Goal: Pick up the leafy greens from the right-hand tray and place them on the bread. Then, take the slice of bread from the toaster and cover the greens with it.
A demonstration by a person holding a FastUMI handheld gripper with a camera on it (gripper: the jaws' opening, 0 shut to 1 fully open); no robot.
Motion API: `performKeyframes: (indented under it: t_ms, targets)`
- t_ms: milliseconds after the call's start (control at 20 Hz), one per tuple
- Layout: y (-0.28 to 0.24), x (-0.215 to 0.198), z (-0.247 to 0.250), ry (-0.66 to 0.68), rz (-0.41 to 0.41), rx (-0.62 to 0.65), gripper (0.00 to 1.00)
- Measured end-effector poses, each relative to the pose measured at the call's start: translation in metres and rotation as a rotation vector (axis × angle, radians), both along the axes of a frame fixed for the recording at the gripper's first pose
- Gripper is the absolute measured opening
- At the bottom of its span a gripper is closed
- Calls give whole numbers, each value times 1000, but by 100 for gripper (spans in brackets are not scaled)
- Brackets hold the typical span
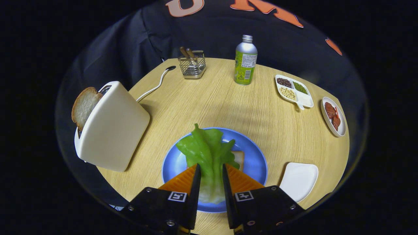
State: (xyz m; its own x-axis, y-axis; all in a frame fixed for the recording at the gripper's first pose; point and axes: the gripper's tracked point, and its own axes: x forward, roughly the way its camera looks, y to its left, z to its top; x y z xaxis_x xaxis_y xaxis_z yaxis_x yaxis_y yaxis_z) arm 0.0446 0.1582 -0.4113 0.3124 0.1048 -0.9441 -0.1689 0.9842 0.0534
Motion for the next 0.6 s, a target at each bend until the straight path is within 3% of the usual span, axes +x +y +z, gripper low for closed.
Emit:
performKeyframes:
  t_ms: [200, 350, 600]
  targets:
    - [8, 2, 10, 0, -7, -12, 43]
    - [32, 8, 40, -19, -29, 73, 43]
    - [86, 23, 110, -118, 47, 153, 49]
